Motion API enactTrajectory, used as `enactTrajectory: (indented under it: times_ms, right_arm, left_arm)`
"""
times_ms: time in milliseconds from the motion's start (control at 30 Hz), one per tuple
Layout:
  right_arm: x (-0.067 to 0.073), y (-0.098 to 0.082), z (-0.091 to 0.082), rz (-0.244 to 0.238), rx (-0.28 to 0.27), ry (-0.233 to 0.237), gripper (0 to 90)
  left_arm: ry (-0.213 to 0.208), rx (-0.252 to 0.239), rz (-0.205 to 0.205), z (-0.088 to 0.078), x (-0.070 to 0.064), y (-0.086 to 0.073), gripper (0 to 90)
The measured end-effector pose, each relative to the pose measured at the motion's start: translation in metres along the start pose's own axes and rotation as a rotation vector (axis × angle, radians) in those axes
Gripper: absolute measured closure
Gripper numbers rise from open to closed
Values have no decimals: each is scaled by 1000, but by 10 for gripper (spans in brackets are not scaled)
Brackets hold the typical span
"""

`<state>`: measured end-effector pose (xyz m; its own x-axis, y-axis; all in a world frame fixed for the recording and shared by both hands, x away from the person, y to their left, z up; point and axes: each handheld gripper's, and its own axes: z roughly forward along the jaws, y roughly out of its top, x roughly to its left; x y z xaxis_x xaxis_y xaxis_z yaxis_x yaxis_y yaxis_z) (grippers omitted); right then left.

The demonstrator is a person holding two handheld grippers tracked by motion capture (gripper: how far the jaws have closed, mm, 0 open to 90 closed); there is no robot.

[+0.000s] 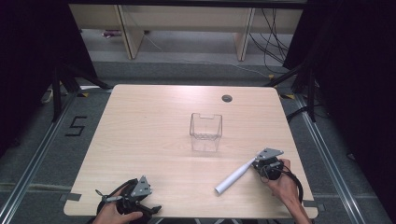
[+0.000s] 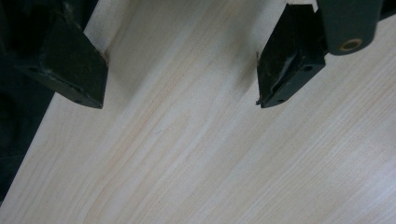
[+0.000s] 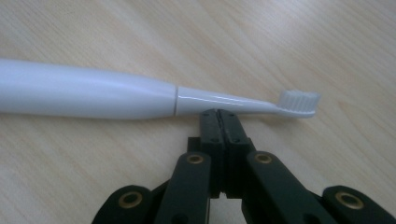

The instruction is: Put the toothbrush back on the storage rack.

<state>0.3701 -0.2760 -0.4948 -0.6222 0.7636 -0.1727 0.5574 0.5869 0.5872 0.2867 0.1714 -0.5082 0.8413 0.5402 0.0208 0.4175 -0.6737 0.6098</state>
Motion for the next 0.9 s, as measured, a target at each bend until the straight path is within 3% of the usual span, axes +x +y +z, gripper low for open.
enactTrajectory:
  times_ms: [133, 167, 333, 367, 433, 633, 767, 800, 900]
  right_arm:
    - [-1, 8, 4, 5, 9, 4, 899]
    - [-2, 10, 6, -16, 4, -2, 899]
    - [-2, 19, 14, -36, 6, -3, 897]
    - [1, 21, 14, -9, 10, 2, 897]
    - [-1, 25, 16, -36, 7, -2, 896]
    - [1, 36, 21, -22, 0, 15, 890]
    - [3, 44, 27, -51, 7, 16, 888]
    - [5, 49, 30, -59, 5, 22, 887]
    - [8, 53, 32, -71, 9, 20, 886]
  left_arm:
    - [0, -3, 1, 0, 0, 0, 158]
    - [0, -2, 1, 0, 0, 0, 158]
    - [3, 0, 5, 0, 1, 0, 158]
    - [4, -6, -4, 0, 0, 0, 158]
    - [3, -2, 5, -1, 1, 0, 158]
    - [8, -17, -6, 0, 0, 0, 158]
    - [5, -20, -4, 0, 0, 0, 158]
    - [1, -30, -20, 0, -2, -1, 158]
    - [12, -24, -7, -1, -1, -1, 158]
